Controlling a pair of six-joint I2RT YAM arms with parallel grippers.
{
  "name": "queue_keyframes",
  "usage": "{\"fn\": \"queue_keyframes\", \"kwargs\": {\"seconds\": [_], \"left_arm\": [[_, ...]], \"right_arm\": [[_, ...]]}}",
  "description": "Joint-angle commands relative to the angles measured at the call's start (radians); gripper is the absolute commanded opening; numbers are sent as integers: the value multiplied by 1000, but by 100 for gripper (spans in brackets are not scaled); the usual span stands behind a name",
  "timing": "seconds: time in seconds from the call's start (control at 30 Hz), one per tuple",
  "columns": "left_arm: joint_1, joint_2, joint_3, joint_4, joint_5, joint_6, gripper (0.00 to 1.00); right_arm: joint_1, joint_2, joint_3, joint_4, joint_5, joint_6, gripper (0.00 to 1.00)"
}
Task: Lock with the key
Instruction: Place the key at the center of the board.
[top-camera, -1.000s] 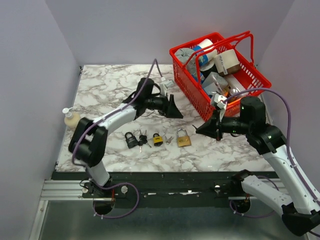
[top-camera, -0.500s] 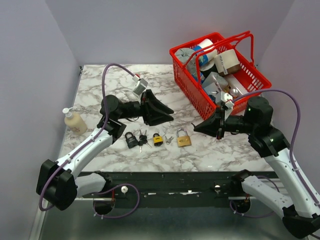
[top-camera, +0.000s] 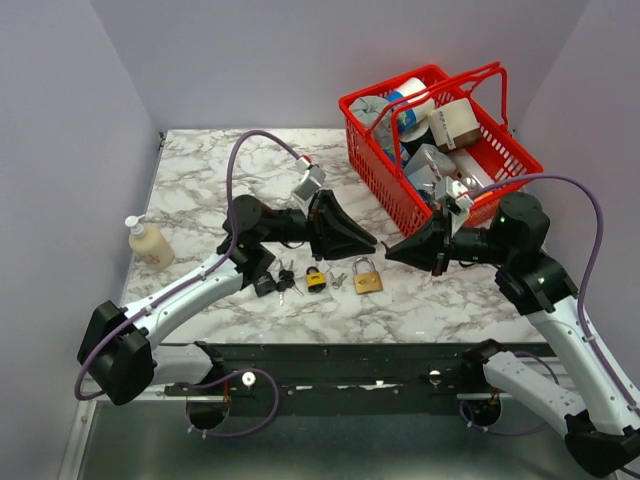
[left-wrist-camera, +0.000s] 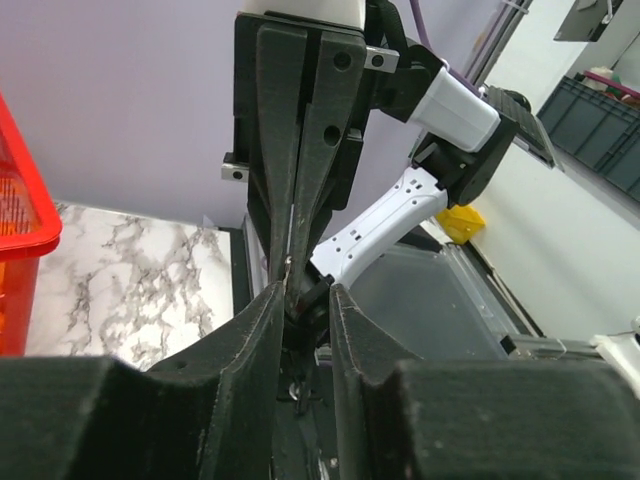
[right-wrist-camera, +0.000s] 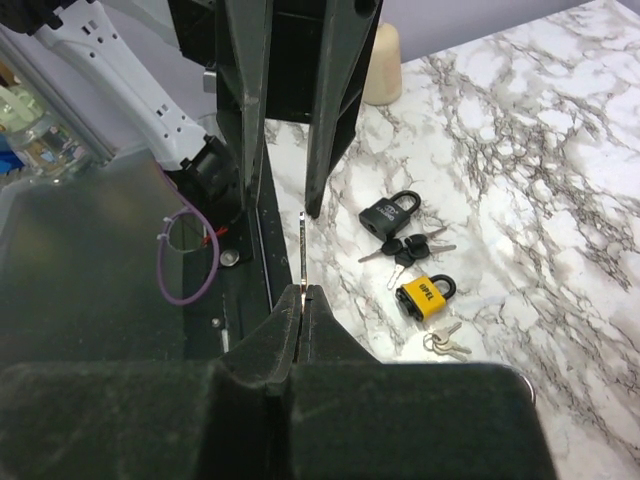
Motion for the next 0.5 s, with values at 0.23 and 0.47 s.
{"fn": "queue_keyframes", "kwargs": {"seconds": [0.23, 0.47], "left_arm": [[-61, 27, 49, 30, -108, 4, 24], [-64, 22, 38, 18, -128, 4, 30]], "right_arm": [[-1, 6, -14, 73, -21, 84, 1], [-1, 11, -12, 81, -28, 96, 1]]}}
